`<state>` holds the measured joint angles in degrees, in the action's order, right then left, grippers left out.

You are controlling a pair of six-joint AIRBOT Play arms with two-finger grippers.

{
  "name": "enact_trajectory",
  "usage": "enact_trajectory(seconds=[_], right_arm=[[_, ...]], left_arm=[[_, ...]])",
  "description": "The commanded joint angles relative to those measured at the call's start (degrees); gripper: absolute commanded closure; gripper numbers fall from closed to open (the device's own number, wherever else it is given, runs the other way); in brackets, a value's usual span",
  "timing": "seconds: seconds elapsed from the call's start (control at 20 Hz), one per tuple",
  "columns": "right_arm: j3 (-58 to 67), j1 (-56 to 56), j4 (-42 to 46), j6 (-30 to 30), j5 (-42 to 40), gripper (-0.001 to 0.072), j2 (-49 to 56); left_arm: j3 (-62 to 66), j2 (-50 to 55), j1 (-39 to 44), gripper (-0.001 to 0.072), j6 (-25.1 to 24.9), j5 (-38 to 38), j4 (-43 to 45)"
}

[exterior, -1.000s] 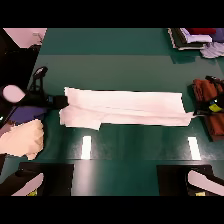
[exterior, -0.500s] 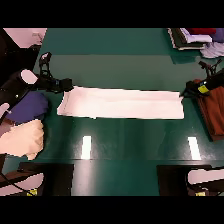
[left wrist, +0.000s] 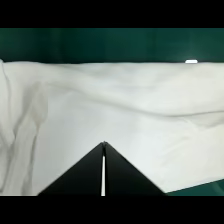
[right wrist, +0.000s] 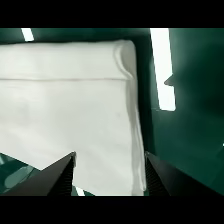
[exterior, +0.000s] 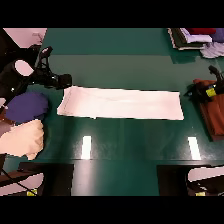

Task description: Fold the shirts.

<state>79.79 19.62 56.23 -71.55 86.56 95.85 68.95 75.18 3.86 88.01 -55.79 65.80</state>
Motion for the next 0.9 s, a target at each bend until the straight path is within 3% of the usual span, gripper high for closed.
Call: enact_trajectory(seconds=[0.0, 0.4, 0.55, 0.6, 0.65, 0.85], right_arm=[[-6.97, 4.26, -1.31, 4.76, -2.54, 0.0199, -0.04], [-9.53, -1.25, -5.40, 8.83, -4.07, 0.0214, 6.05], [-9.53, -3.63, -7.91, 11.26, -2.86, 0.0467, 7.28], [-9.53, -4.02, -8.87, 11.78, -2.14, 0.0635, 7.08], [-9.53, -4.15, -9.35, 11.78, -1.68, 0.0695, 6.51], [-9.53, -4.26, -13.38, 11.13, 1.44, 0.0695, -0.92]], left_arm=[[0.63, 0.09, 0.04, 0.0678, -0.63, -2.82, -0.87], [0.63, 0.48, 0.07, 0.0678, -1.60, -1.90, -4.72], [0.66, 2.84, 3.13, 0.0679, -2.12, -1.97, -4.76], [0.81, 4.42, 4.96, 0.0679, -2.49, -1.07, -4.87], [1.25, 6.38, 7.04, 0.0678, -2.56, 0.24, -5.05], [7.13, 15.67, 14.58, 0.0679, -2.99, 2.89, -9.33]])
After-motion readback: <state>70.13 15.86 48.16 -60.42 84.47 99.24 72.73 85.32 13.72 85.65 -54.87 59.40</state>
